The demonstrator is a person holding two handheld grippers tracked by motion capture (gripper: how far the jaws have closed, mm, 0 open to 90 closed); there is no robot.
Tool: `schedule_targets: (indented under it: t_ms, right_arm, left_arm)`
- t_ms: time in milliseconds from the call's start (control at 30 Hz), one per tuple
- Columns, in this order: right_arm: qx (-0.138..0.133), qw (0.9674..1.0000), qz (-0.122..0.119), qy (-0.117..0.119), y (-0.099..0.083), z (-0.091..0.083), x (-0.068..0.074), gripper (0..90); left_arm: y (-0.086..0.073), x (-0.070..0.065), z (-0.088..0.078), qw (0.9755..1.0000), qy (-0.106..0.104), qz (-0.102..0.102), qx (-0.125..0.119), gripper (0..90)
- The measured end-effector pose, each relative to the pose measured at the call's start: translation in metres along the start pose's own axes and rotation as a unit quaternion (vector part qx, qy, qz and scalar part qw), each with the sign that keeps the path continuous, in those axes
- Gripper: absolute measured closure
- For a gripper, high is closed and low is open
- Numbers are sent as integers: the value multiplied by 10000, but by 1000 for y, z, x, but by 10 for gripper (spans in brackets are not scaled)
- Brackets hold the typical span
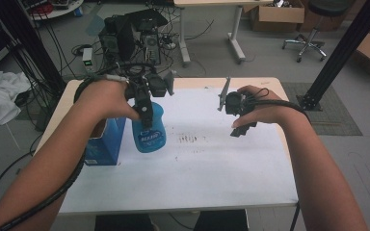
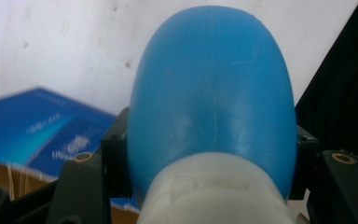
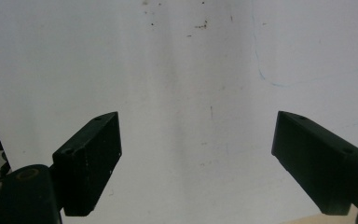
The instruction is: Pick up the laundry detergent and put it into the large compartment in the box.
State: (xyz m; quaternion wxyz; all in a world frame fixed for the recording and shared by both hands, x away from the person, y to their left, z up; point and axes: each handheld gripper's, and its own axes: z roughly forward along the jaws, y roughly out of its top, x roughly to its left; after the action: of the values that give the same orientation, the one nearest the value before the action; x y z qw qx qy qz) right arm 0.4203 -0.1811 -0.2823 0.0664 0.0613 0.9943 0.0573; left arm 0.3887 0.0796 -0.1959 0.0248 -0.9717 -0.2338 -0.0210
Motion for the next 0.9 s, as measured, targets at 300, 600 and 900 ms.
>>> schedule_targets:
  t_ms: [300, 600, 900]
  right_arm:
    - [-16, 10000, -84, -7, 3, 1, 0, 158]
    - [-46, 9999, -117, 1, 6, 1, -1, 158]
    - [-77, 9999, -125, -13, 6, 0, -3, 158]
  left_arm:
    - [-20, 15, -36, 9965, -54, -813, -182, 383]
    - [-36, 35, -66, 9885, -40, -1486, -265, 382]
    - [-53, 55, -89, 9731, -168, -2267, -372, 383]
